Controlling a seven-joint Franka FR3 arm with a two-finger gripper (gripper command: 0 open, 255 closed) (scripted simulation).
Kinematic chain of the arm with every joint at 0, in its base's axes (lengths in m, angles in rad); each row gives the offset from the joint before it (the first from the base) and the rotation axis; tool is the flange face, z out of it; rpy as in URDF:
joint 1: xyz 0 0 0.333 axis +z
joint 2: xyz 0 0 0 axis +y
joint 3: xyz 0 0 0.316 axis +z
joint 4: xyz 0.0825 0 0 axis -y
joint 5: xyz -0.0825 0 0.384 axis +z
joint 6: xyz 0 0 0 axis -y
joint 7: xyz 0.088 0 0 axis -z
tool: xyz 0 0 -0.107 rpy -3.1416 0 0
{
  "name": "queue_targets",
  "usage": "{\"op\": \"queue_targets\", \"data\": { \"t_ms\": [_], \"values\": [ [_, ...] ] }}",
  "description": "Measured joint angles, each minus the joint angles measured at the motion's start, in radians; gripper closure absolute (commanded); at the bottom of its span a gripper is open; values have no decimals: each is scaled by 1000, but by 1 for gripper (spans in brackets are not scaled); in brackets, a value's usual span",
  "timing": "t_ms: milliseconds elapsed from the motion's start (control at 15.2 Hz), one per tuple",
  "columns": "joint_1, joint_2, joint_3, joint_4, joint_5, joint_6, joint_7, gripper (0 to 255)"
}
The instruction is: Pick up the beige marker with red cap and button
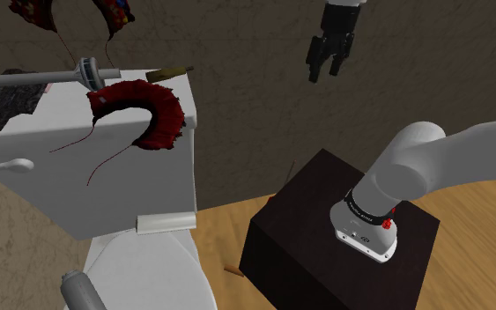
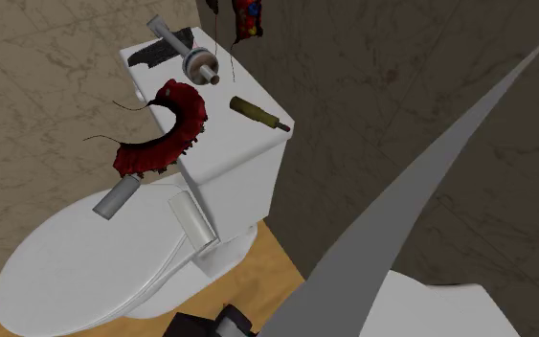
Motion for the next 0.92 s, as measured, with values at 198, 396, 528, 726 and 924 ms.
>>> {"op": "queue_targets", "data": {
  "t_ms": [198,396,528,726,924],
  "values": [
    [-5,4,31,-9,26,28,63,0],
    [-14,9,113,-24,88,86,221,0],
    [-24,25,166,-20,124,129,328,0],
    [-41,71,257,-11,173,212,497,0],
    [-68,142,340,35,197,282,661,0]
  ]
}}
